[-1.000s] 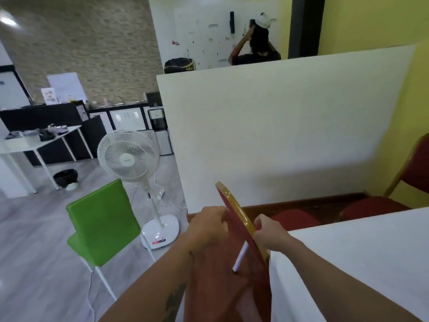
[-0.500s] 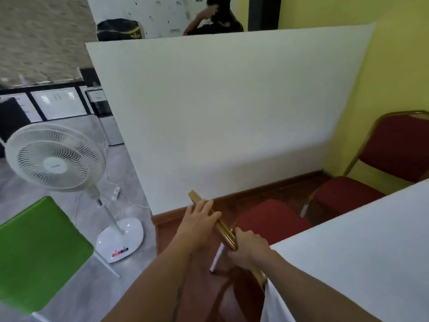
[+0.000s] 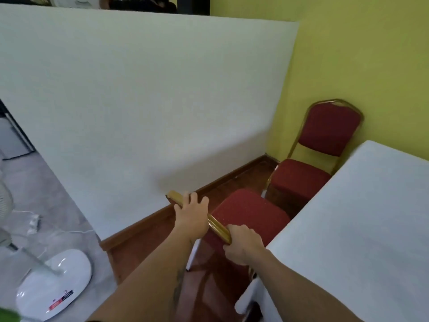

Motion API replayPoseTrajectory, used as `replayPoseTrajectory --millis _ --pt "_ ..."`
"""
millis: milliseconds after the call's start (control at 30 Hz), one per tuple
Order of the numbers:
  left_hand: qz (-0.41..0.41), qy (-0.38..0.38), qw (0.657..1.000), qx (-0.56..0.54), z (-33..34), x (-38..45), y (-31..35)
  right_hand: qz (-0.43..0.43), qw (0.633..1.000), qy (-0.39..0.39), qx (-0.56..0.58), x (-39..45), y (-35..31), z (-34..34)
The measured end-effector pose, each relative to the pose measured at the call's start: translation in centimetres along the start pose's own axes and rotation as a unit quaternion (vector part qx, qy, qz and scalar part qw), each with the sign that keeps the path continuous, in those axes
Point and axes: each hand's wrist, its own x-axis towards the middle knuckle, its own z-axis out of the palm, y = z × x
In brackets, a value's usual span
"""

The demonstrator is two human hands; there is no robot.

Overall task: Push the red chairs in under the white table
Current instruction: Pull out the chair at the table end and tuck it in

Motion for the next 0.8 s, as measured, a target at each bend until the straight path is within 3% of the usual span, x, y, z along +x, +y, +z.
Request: replayPoseTrajectory --millis 100,200,267,400,433,567,800 --pt "-0.116 0.045 0.969 -0.213 -0.8 0.5 -1.0 0.009 1.000 0.007 0.001 1.5 -0.9 0.2" --pt "-0.236 0.055 0.881 -0.406 -2.3 0.6 -1.1 0.011 1.000 0.010 0.002 2.8 -1.2 0.1" --pt "-0.296 0.012 0.815 -0.498 -2.7 1.0 -0.7 0.018 1.000 0.010 0.000 3.5 -1.5 0.0" --pt "-0.308 -0.036 0.704 -0.639 0.3 4.3 -0.4 0.036 0.999 0.004 0.012 5.2 -2.4 -0.1" --pt "-0.309 -0.036 0.702 -0.641 -0.4 4.1 0.4 0.041 0.999 -0.005 0.020 5.5 -2.5 -0.2" --pt "-0.313 0.026 0.776 -0.546 -1.2 4.2 1.1 0.056 0.997 -0.041 0.033 5.6 -2.2 -1.1" --pt "-0.230 0.020 0.830 -0.507 -1.9 9.7 -4.6 0.056 0.996 -0.060 0.043 8.7 -6.0 -2.0"
